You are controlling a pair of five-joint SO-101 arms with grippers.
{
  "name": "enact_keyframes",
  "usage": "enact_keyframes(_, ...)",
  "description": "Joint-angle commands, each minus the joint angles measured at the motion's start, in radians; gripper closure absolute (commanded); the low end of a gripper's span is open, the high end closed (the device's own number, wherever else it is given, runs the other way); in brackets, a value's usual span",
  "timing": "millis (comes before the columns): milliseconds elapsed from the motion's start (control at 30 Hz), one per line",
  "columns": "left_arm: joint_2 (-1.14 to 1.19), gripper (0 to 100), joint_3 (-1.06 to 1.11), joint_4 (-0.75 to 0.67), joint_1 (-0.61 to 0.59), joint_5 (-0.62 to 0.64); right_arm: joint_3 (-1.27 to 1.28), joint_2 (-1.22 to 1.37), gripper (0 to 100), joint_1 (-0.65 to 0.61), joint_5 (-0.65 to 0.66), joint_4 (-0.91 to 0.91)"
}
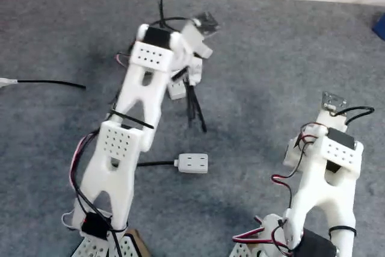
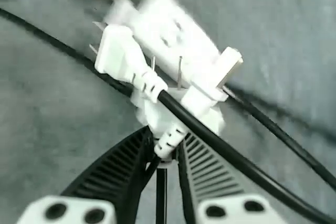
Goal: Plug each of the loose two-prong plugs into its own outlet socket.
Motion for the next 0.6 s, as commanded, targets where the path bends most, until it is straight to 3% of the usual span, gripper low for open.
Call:
enact_keyframes(0, -0.051, 100, -0.001, -0.124, -0.163, 0.146, 0.025, -0.042, 77.5, -0.045, 0.1, 0.008)
enact_keyframes(100, -0.058, 100, -0.002, -0.098, -0.248, 0.155, 0.047, -0.042, 77.5, -0.114, 0.083, 0.002)
enact_keyframes(200, -0.076, 100, 0.002, 0.028, -0.236, -0.166, 0.047, -0.042, 77.5, -0.136, 0.08, 0.007)
enact_keyframes(267, -0.082, 100, -0.015, 0.02, -0.259, 0.0, 0.047, -0.042, 77.5, -0.133, 0.08, 0.007)
enact_keyframes(300, -0.093, 100, -0.039, 0.017, -0.266, 0.026, 0.047, -0.042, 77.5, -0.133, 0.08, 0.007)
enact_keyframes(400, -0.102, 100, -0.042, 0.117, -0.185, -0.319, 0.053, -0.042, 77.5, -0.134, 0.083, 0.008)
enact_keyframes(433, -0.094, 100, -0.008, 0.161, -0.153, -0.345, 0.053, -0.042, 77.5, -0.134, 0.084, 0.008)
enact_keyframes(533, -0.094, 100, -0.015, 0.118, -0.136, -0.203, 0.053, -0.042, 77.5, -0.134, 0.086, 0.008)
enact_keyframes(567, -0.099, 100, -0.025, 0.118, -0.134, -0.276, 0.053, -0.042, 77.5, -0.134, 0.086, 0.008)
